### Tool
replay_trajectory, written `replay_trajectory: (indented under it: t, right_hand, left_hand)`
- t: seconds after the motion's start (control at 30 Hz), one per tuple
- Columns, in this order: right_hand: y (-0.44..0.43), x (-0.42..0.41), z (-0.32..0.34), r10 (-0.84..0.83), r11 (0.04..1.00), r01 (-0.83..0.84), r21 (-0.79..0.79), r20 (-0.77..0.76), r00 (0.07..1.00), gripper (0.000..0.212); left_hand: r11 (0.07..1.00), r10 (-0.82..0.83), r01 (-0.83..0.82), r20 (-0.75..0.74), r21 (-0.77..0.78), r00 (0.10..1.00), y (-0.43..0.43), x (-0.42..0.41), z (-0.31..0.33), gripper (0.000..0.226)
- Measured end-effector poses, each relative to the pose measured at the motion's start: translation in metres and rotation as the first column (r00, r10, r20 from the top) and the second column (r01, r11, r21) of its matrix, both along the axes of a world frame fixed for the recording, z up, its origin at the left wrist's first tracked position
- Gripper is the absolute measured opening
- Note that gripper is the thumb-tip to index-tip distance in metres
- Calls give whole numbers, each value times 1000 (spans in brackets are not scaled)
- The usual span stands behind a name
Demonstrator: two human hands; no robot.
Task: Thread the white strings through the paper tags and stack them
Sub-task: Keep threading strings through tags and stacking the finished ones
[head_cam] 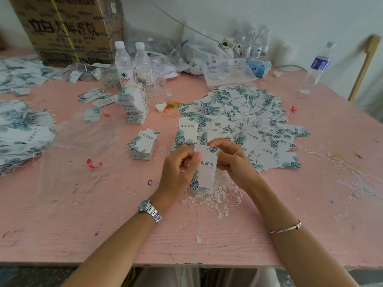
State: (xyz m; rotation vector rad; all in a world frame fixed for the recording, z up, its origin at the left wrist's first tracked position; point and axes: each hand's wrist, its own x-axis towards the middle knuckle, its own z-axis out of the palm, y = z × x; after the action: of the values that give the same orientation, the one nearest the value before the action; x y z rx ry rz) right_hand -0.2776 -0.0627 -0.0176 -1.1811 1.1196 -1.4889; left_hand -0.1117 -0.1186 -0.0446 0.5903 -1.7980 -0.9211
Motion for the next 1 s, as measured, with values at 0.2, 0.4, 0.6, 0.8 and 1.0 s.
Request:
replay_trajectory:
  t: [0.2, 0.4, 0.6, 0.8, 1.0]
  right_hand:
    - [1, 1, 0, 10, 1000, -10, 17, 0, 1000, 31]
    - [1, 0, -1, 33, 999, -32, 31, -56, 998, 15]
    - [0, -1, -1, 55, 998, -54, 21, -44, 998, 10]
    - [-1, -1, -1, 86, 996, -85, 7, -38, 996, 10]
    - [0, -3, -2, 104, 995, -104, -5, -59, 993, 10]
  left_hand:
    - [1000, 3, -3, 24, -8, 1000, 1, 0, 1, 31]
    - [998, 67, -67, 28, 17, 997, -2, 0, -2, 28]
    - [984, 127, -131, -38, -121, 991, 2, 1, 3, 29]
    - [977, 140, -144, -34, -159, 990, 1, -1, 0, 22]
    - [982, 116, -121, -40, -148, 992, 1, -2, -1, 18]
